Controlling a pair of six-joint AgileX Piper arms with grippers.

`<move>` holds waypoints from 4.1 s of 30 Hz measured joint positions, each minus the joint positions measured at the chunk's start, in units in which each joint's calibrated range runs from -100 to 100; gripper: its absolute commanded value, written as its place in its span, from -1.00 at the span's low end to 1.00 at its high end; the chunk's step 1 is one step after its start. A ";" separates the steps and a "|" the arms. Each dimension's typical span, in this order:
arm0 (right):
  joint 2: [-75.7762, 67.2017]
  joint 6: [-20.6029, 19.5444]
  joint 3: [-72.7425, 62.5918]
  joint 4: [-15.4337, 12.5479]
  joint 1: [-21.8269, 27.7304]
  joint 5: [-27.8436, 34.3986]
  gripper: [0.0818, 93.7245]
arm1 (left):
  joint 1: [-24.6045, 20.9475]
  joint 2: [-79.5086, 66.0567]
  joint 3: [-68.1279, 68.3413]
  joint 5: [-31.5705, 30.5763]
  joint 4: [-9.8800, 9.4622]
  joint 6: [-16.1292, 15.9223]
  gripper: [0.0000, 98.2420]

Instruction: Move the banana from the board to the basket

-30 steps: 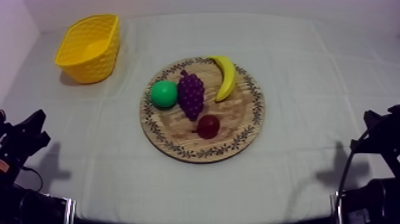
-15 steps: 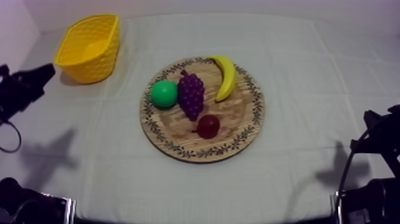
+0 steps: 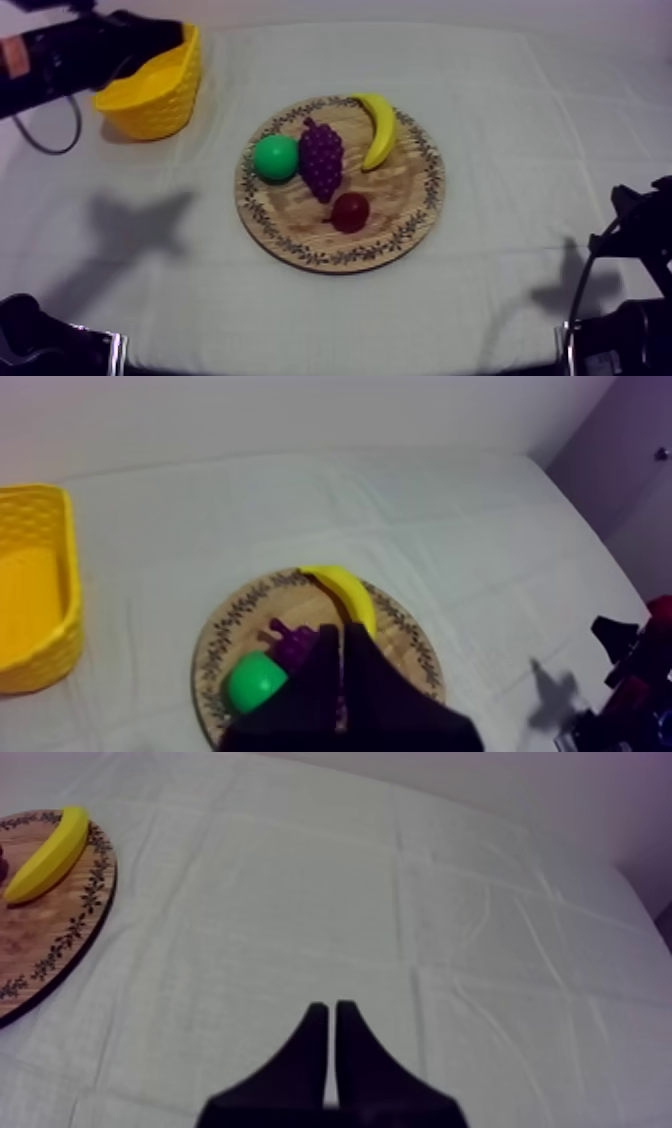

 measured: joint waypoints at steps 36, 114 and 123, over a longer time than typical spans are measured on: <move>0.00 0.01 0.00 0.00 0.00 0.00 -0.99 | 5.44 39.16 -27.77 11.22 3.68 0.76 -0.10; 0.00 0.01 0.00 0.00 -0.03 0.00 -0.99 | 3.82 104.84 -109.18 67.81 10.18 -4.57 -0.32; 0.00 0.01 0.00 0.00 -0.03 0.00 -0.99 | 4.17 103.81 -109.62 68.66 8.94 -6.06 -0.37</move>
